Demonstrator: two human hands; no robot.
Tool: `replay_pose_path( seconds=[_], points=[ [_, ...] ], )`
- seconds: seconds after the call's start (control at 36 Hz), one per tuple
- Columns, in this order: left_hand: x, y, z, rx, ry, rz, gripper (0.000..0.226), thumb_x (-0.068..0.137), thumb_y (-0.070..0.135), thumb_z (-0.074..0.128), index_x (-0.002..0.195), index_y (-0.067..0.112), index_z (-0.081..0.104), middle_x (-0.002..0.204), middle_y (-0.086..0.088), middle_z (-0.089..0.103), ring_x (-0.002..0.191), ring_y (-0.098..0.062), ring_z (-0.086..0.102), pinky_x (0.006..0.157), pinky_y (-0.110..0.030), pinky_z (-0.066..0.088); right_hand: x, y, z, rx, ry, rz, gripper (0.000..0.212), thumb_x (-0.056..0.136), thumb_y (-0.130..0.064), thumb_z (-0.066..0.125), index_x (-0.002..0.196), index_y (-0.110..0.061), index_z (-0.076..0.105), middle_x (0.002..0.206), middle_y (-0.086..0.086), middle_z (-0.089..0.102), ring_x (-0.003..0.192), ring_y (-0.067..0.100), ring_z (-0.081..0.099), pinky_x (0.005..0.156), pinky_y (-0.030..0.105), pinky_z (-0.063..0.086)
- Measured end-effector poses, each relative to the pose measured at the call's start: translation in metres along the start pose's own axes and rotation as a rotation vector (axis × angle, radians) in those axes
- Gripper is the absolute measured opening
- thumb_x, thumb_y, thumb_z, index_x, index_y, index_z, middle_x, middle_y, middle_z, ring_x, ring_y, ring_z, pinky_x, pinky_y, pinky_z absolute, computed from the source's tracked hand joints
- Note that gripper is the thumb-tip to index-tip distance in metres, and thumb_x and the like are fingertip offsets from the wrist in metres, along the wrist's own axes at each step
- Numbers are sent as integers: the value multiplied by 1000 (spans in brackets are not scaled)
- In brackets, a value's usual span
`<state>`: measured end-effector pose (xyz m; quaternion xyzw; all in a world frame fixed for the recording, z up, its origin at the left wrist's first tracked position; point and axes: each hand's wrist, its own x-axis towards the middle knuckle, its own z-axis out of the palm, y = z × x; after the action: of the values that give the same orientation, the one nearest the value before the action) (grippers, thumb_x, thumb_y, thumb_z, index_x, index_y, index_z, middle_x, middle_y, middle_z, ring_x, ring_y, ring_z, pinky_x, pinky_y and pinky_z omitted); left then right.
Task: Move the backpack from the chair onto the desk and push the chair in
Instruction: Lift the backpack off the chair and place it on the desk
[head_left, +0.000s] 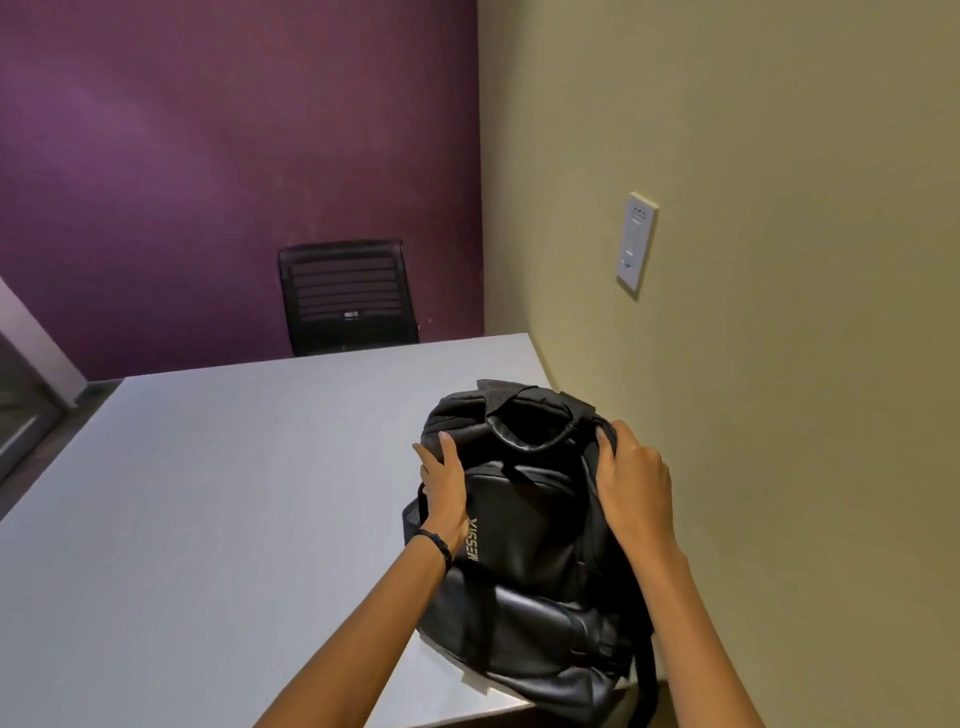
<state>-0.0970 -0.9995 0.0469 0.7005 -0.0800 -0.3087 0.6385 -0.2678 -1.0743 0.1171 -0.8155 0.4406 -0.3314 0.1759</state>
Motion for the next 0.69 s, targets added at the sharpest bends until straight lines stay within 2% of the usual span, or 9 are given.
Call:
replay_pose_path(
  seconds=[0.06, 0.14, 0.31, 0.44, 0.56, 0.64, 0.69],
  points=[
    [5, 6, 11, 10, -23, 11, 72, 92, 62, 24, 147, 34, -12, 161, -4, 0, 147, -32, 10, 119, -56, 17, 1, 3, -2, -38, 1, 5, 25, 98, -20, 40, 100, 0, 56, 72, 22, 65, 59, 35, 57, 54, 30, 33],
    [15, 17, 29, -1, -79, 18, 72, 94, 59, 26, 149, 30, -11, 161, -4, 1, 148, -31, 9, 119, -55, 17, 2, 8, -5, -80, -5, 4, 24, 99, -19, 39, 99, 0, 54, 69, 24, 64, 61, 41, 58, 53, 34, 35],
    [34, 36, 76, 59, -201, -16, 76, 92, 63, 25, 149, 28, -10, 161, -4, -5, 148, -31, 0, 120, -55, 12, 7, 21, -17, -94, 14, 46, 22, 98, -16, 39, 110, -3, 52, 74, 25, 65, 67, 42, 60, 54, 37, 38],
    [39, 43, 118, 178, -293, -11, 75, 92, 63, 24, 149, 29, -10, 161, -8, -10, 148, -32, -4, 119, -58, 10, 14, 39, -24, -124, 63, 86, 24, 98, -14, 41, 116, -4, 53, 73, 22, 65, 62, 36, 58, 55, 31, 33],
    [31, 39, 148, 424, -334, 95, 68, 98, 50, 26, 149, 25, -11, 159, -14, -13, 147, -36, -9, 120, -55, 3, 20, 54, -23, -219, 105, 104, 27, 97, -14, 43, 122, -6, 51, 75, 23, 68, 68, 41, 63, 55, 34, 37],
    [21, 33, 164, 505, -379, 186, 64, 101, 28, 31, 150, 19, -9, 159, -15, -11, 147, -36, 1, 119, -51, 5, 22, 62, -20, -233, 134, 133, 31, 97, -15, 44, 127, -7, 49, 76, 23, 68, 67, 42, 64, 55, 38, 44],
    [13, 29, 171, 555, -400, 196, 64, 101, 29, 31, 150, 19, -8, 159, -14, -13, 147, -34, 8, 117, -57, 4, 22, 65, -15, -227, 138, 138, 33, 97, -16, 44, 129, -8, 47, 77, 23, 68, 66, 41, 64, 55, 39, 46]
  ],
)
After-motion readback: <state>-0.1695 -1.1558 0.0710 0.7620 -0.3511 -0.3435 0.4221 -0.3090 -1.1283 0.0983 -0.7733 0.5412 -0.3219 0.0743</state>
